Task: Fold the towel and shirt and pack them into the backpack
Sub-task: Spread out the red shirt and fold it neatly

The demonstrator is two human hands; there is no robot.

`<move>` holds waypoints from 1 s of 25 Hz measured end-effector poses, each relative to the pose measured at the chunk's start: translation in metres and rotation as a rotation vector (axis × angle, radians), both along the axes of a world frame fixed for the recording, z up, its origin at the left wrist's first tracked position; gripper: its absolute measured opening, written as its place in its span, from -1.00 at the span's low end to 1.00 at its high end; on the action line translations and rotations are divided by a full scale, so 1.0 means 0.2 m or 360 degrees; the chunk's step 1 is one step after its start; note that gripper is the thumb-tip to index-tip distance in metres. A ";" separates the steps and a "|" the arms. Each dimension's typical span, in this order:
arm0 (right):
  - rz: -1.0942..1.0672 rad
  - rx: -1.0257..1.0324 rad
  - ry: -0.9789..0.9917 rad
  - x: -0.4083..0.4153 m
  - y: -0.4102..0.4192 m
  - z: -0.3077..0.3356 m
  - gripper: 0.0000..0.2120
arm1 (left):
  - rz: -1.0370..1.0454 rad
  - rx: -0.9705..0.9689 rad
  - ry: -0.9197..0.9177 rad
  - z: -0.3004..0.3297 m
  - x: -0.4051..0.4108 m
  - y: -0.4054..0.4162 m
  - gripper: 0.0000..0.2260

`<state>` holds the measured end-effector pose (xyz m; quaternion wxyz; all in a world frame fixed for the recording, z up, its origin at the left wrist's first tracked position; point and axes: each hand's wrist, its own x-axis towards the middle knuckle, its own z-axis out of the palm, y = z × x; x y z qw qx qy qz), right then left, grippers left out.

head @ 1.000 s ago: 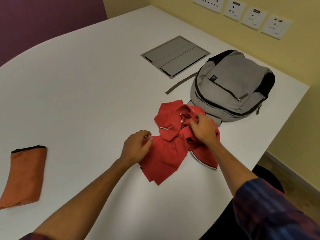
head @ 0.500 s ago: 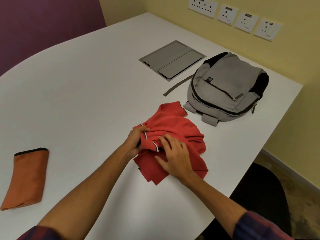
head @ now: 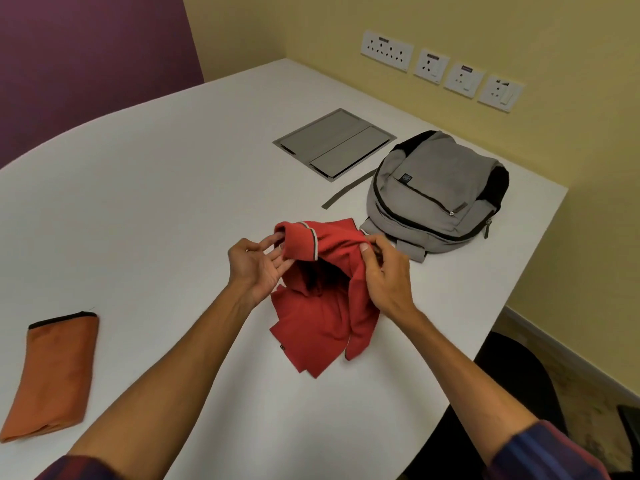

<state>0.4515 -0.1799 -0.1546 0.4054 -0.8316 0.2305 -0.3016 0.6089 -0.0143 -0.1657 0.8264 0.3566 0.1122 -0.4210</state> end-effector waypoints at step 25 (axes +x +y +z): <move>0.0512 -0.0827 0.0878 -0.20 -0.15 0.68 -0.10 | -0.0621 0.1241 -0.2388 0.63 0.43 -0.17 -0.57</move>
